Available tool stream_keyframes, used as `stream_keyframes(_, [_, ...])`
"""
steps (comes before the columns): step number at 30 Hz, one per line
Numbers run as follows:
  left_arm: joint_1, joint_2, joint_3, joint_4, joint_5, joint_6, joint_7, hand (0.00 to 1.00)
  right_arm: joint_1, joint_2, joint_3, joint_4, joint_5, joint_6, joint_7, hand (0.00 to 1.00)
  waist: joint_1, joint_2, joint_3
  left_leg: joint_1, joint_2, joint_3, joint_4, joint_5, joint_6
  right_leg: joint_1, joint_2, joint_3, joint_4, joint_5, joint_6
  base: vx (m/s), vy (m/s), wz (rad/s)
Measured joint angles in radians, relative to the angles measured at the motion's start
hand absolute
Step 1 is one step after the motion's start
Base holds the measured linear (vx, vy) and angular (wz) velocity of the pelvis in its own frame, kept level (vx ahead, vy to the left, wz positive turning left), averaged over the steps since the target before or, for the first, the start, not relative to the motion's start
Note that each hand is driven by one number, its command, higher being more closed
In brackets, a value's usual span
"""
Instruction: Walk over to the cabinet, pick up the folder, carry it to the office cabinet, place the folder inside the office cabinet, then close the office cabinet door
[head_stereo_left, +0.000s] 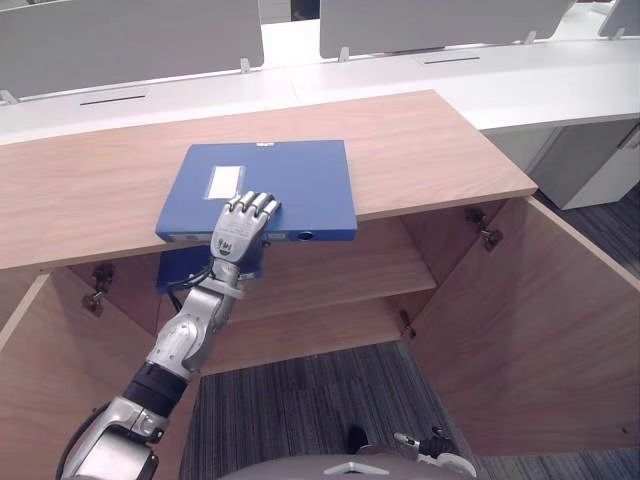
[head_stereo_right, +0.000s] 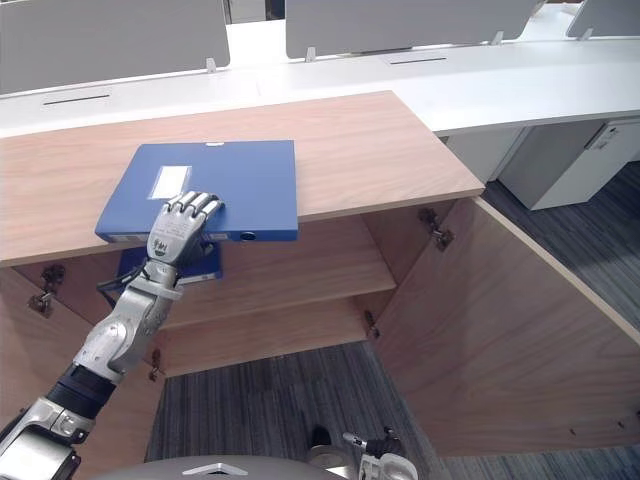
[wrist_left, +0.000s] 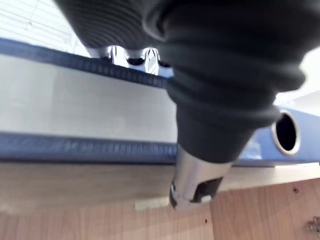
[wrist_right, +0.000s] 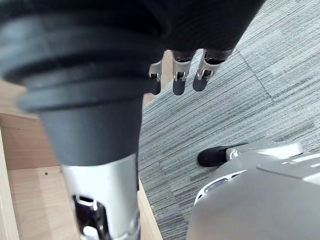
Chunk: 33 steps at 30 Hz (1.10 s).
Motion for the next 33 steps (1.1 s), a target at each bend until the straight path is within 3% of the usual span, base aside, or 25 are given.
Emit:
stream_keyframes(15, [0.066, -0.079, 0.037, -0.122, -0.037, -0.015, 0.044, 1.00, 0.001, 0.006, -0.022, 0.001, 0.000, 0.001, -0.002, 0.00, -0.001, 0.004, 0.007, 0.002, 0.001, -0.001, -0.009, 0.000, 0.000, -0.001, 0.003, -0.002, 0.000, -0.002, 0.001, -0.01, -0.005, 0.00])
stream_keyframes(23, [0.185, -0.117, 0.002, -0.293, -0.173, -0.102, 0.053, 1.00, 0.001, 0.002, 0.009, -0.007, 0.000, 0.000, -0.025, 0.00, 0.012, 0.002, 0.007, 0.004, 0.001, -0.005, -0.009, 0.000, 0.000, 0.003, 0.001, -0.005, 0.000, -0.002, 0.001, 0.00, 0.000, 0.00])
stream_keyframes(27, [0.204, -0.163, -0.059, -0.382, -0.282, -0.153, 0.056, 1.00, 0.004, -0.001, 0.027, -0.008, 0.000, -0.006, -0.036, 0.00, 0.032, -0.002, 0.005, -0.002, 0.002, -0.003, -0.004, 0.000, 0.001, 0.000, -0.001, 0.003, 0.007, 0.000, 0.004, 0.00, 0.000, 0.00])
stream_keyframes(33, [0.246, -0.246, -0.106, -0.523, -0.498, -0.206, 0.081, 1.00, -0.001, -0.001, 0.081, -0.013, 0.000, -0.010, -0.058, 0.00, 0.037, -0.011, -0.004, -0.019, 0.004, -0.001, 0.021, -0.010, 0.006, -0.002, -0.001, 0.019, 0.007, 0.002, 0.007, -0.02, -0.008, -0.02])
